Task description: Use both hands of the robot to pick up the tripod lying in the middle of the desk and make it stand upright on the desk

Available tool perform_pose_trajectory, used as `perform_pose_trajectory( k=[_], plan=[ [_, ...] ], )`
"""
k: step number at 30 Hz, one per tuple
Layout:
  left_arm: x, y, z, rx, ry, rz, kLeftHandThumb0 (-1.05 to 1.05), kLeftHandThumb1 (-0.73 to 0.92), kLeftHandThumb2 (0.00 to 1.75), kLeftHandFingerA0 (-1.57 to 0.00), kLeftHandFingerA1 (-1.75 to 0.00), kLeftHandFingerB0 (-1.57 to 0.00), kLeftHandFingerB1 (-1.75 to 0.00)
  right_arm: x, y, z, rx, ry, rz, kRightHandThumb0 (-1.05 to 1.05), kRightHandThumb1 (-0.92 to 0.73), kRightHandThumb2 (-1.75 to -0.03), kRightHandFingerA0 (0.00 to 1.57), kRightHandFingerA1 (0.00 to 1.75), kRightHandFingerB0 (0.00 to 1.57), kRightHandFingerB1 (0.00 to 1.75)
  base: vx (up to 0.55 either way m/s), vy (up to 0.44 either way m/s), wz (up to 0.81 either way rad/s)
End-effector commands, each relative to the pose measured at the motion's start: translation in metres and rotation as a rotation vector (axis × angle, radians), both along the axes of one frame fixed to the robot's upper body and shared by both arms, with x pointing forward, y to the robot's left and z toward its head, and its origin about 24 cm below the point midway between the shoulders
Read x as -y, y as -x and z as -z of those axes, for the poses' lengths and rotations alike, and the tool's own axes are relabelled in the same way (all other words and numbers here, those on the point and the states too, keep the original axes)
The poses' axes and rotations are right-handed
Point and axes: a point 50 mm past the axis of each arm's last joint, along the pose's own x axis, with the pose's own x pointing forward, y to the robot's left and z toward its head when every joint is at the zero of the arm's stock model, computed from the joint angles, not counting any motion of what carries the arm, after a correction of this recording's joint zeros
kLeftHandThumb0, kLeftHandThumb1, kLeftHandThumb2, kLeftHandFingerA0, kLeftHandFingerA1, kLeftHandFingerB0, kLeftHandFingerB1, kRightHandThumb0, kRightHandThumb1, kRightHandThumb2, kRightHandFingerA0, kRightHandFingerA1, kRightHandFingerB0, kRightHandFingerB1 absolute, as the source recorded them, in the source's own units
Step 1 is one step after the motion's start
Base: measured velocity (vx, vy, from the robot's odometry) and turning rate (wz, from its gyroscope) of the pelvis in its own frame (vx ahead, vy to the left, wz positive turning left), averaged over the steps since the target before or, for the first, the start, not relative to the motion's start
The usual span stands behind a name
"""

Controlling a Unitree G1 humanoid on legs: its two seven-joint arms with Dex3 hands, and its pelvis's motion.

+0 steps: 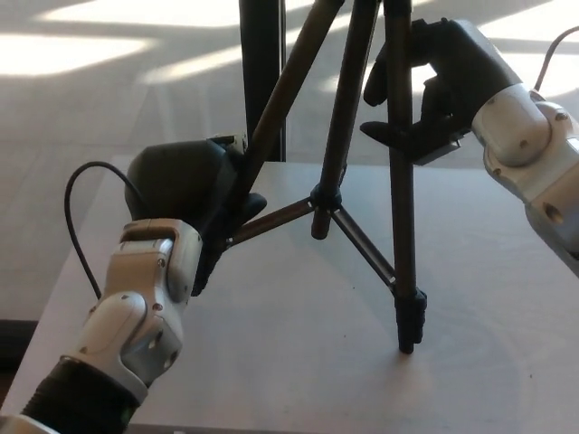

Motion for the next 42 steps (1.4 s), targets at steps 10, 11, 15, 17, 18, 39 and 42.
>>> perform_pose_trajectory(
  k=[10, 11, 15, 17, 18, 39, 42],
  plan=[
    [0.018, 0.042, 0.085, -0.311, 0.047, 0.065, -0.26, 0.68, 0.72, -0.83, -1.61, -0.73, -1.21, -0.005, 0.01, -0.011, 0.296, 0.354, -0.035, -0.23, -0.47, -1.18, 0.93, 1.75, 0.78, 1.56, 0.0, 0.0, 0.0],
    [0.017, 0.042, 0.085, -0.314, 0.044, 0.062, -0.23, 0.64, 0.76, -0.87, -1.62, -0.76, -1.21, -0.005, 0.01, -0.01, 0.292, 0.354, -0.037, -0.22, -0.48, -1.18, 0.93, 1.75, 0.78, 1.58, 0.0, 0.0, 0.0],
    [0.012, 0.044, 0.091, -0.309, 0.07, 0.051, -0.25, 0.63, 0.73, -0.88, -1.59, -0.76, -0.83, -0.004, 0.009, -0.006, 0.247, 0.352, -0.032, -0.22, -0.52, -1.07, 0.88, 1.73, 0.79, 1.35, 0.0, 0.0, 0.0],
    [0.011, 0.045, 0.092, -0.306, 0.074, 0.04, -0.28, 0.62, 0.67, -0.9, -1.62, -0.74, -0.75, -0.002, 0.009, -0.005, 0.24, 0.346, -0.023, -0.23, -0.55, -0.95, 0.89, 1.65, 0.83, 1.05, 0.0, 0.0, 0.0],
    [0.01, 0.044, 0.091, -0.31, 0.076, 0.032, -0.28, 0.61, 0.63, -0.89, -1.64, -0.76, -0.73, -0.001, 0.008, -0.005, 0.228, 0.347, -0.008, -0.25, -0.59, -0.88, 0.89, 1.59, 0.82, 0.81, 0.0, 0.0, 0.0],
    [-0.008, 0.037, 0.084, -0.53, 0.017, -0.036, -0.88, 0.55, 0.73, 0.0, 0.0, 0.0, 0.0, 0.017, 0.014, 0.017, -0.297, 0.282, 0.122, -1.05, -0.81, -0.67, 0.0, 0.0, 0.0, 0.0, 0.0, 0.0, 0.0],
    [-0.009, 0.037, 0.082, -0.524, 0.02, -0.033, -0.88, 0.54, 0.74, 0.0, 0.0, 0.0, 0.0, 0.019, 0.016, 0.016, -0.355, 0.242, 0.115, -1.05, -0.83, -0.68, 0.0, 0.0, 0.0, 0.0, 0.0, 0.0, 0.0]
  ],
)
